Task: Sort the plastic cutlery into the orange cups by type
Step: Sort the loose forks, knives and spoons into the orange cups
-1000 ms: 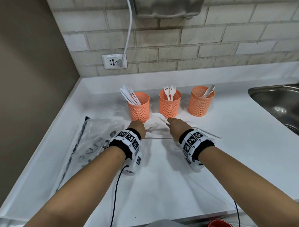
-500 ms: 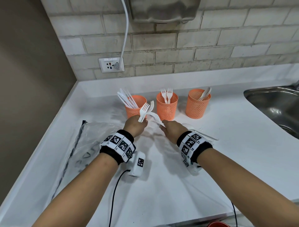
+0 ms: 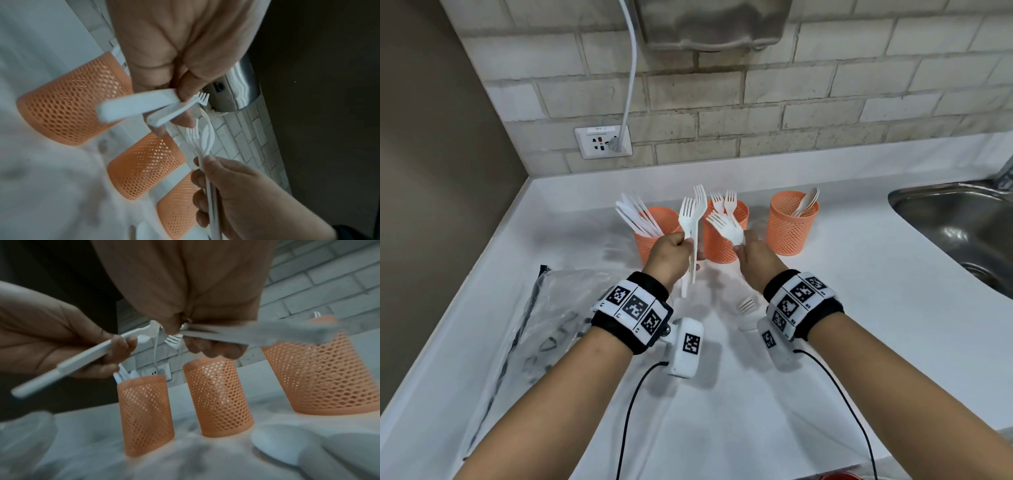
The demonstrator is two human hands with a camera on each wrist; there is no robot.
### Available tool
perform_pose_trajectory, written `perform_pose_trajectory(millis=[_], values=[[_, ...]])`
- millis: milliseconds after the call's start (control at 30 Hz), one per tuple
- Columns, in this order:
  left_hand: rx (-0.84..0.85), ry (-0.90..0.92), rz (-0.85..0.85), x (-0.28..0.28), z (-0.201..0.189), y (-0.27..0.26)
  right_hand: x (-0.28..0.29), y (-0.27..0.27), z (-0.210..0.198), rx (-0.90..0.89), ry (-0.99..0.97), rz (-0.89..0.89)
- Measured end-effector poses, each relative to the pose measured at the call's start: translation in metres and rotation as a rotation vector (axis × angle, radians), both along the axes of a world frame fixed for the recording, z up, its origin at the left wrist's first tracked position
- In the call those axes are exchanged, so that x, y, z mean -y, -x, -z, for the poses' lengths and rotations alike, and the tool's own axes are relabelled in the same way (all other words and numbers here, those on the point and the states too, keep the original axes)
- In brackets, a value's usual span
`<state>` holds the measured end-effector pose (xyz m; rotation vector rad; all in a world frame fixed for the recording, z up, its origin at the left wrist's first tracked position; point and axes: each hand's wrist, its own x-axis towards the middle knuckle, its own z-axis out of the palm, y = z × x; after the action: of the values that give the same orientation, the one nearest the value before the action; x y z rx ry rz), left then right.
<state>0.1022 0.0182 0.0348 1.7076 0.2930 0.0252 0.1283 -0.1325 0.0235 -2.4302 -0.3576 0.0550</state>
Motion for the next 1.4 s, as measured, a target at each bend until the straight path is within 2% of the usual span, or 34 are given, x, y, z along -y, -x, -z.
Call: perform_pose_trajectory(millis=[200,333,467,733,833,967,1100,1233,1400], values=[[0.073,0.008,-0.121,0.005,-0.010,-0.020,0.008,-0.026,-0.021,0.040,-0.263,0.030],[0.098,0.046,-0.140,0.010,-0.025,-0.034,0.007,-0.044,-0.034,0.091,-0.516,0.020],[0.162,0.029,-0.235,0.014,-0.036,-0.054,0.002,-0.060,-0.051,0.149,-0.728,0.020],[0.165,-0.161,-0.311,0.020,-0.035,-0.080,-0.012,-0.093,-0.052,0.135,-0.876,0.080],[0.113,-0.223,-0.269,0.022,-0.027,-0.082,-0.017,-0.100,-0.039,0.067,-0.872,0.100],[0.065,-0.245,-0.207,0.022,-0.016,-0.087,-0.022,-0.105,-0.025,-0.005,-0.775,0.107],[0.095,-0.317,-0.164,0.020,-0.010,-0.090,-0.024,-0.107,-0.014,-0.054,-0.594,0.119],[0.115,-0.285,-0.151,0.020,-0.009,-0.093,-0.024,-0.108,-0.012,-0.103,-0.554,0.102],[0.105,-0.422,-0.114,0.018,-0.011,-0.090,-0.019,-0.099,-0.021,-0.049,-0.426,0.088]])
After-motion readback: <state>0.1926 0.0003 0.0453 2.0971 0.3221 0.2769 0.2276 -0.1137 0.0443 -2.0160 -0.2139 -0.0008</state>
